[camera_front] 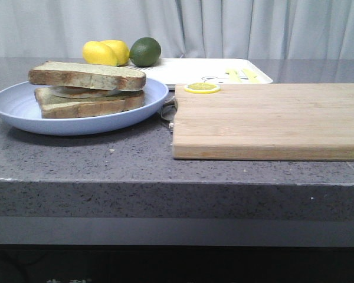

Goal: Place bread and move sandwich to tray
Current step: 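Withdraw the right gripper back over the cutting board, then move the left gripper to the blue plate rim and grip it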

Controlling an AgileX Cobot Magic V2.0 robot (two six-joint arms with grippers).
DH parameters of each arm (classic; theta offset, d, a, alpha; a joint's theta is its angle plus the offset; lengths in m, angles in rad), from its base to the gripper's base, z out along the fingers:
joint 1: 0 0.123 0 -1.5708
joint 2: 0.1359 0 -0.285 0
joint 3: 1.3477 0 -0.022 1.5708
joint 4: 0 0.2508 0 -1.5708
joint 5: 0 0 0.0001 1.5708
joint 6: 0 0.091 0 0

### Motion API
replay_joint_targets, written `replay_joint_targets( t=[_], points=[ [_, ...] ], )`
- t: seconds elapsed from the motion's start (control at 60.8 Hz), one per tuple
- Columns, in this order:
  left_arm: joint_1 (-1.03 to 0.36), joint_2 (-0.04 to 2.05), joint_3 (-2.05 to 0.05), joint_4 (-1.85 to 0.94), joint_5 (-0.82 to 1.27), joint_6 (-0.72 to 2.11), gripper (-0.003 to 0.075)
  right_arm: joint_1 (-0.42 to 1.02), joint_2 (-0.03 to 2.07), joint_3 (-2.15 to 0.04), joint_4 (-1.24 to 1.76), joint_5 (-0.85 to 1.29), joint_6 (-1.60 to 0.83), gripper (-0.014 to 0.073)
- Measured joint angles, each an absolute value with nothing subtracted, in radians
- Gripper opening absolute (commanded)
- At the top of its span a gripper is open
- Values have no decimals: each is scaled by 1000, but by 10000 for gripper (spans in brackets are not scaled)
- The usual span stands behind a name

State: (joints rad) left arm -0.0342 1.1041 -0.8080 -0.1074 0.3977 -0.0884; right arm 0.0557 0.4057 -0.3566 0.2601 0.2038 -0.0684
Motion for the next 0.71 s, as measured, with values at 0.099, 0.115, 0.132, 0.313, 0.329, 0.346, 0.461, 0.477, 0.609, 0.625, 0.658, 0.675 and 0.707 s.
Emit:
replay_joint_targets(
  t=[0.099, 0.115, 0.132, 0.313, 0.329, 0.346, 0.461, 0.477, 0.609, 0.625, 0.658, 0.675, 0.707],
  points=[
    [-58, 1175, -845, -134, 418, -88, 638, 56, 406, -357, 260, 204, -68, -68],
    [-64, 1185, -849, -138, 418, -88, 638, 56, 406, -357, 260, 204, -68, -68],
    [-70, 1193, -853, -138, 419, -88, 638, 56, 406, -357, 260, 204, -68, -68],
    [-160, 1311, -915, -155, 450, -88, 638, 56, 406, -357, 260, 204, -68, -68],
    [-167, 1325, -923, -156, 461, -88, 638, 56, 406, -357, 260, 204, -68, -68],
    [-169, 1335, -928, -156, 464, -88, 638, 56, 406, -357, 260, 204, -68, -68],
    [-178, 1396, -963, -161, 502, -88, 638, 56, 406, -357, 260, 204, -68, -68],
    [-178, 1405, -966, -161, 507, -88, 638, 56, 406, -357, 260, 204, -68, -68],
    [-178, 1445, -985, -161, 533, -88, 638, 56, 406, -357, 262, 204, -68, -68],
    [-178, 1448, -985, -161, 533, -88, 638, 56, 406, -357, 262, 204, -68, -68],
    [-178, 1456, -985, -161, 536, -88, 638, 56, 406, -357, 262, 204, -68, -68],
    [-178, 1459, -987, -161, 536, -88, 638, 56, 406, -357, 262, 204, -68, -68],
    [-178, 1464, -986, -161, 538, -88, 638, 56, 406, -357, 262, 204, -68, -68]
  ],
)
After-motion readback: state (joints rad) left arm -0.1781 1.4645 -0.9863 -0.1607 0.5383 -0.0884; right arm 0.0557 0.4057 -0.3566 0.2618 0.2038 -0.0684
